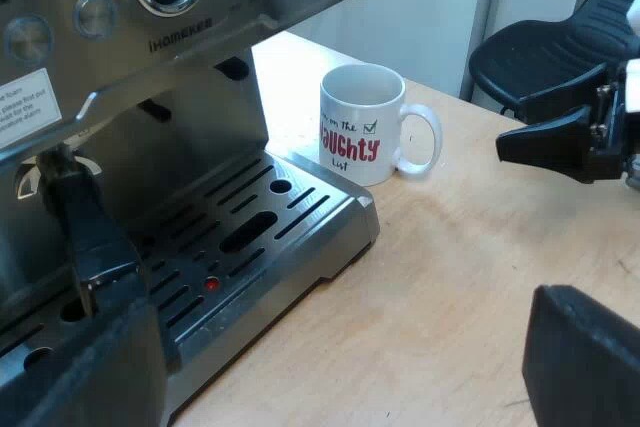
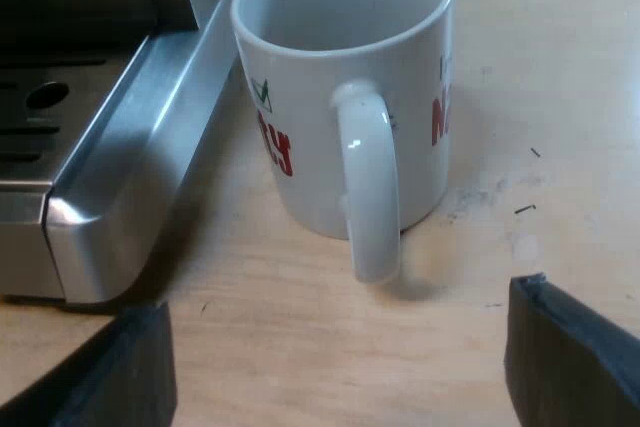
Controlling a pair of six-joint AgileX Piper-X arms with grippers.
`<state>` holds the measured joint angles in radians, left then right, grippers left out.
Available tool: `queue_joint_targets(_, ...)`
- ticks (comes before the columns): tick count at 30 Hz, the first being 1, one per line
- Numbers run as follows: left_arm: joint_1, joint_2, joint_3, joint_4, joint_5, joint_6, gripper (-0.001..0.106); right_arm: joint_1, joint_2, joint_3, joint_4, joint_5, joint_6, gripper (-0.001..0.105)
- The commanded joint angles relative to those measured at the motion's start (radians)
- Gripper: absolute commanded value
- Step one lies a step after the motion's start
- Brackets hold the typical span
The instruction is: Place mug into machine
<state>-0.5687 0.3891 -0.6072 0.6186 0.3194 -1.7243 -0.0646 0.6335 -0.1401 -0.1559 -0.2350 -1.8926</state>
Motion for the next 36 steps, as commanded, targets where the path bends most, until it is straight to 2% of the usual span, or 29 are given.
queue_joint_targets(1,-0.004,-0.002,-0.008,-0.018,0.0,-0.006,0.079,-0.001,0.048,-0.002,-0.076,0.0,-0.012,0.07)
queue_joint_targets(18,-0.004,-0.002,-0.008,-0.018,0.0,-0.006,0.079,-0.001,0.414,-0.01,-0.456,-0.009,-0.012,0.07)
queue_joint_targets(36,-0.004,-0.002,-0.008,-0.018,0.0,-0.006,0.079,-0.001,0.648,-0.149,-0.48,-0.009,-0.012,0.07)
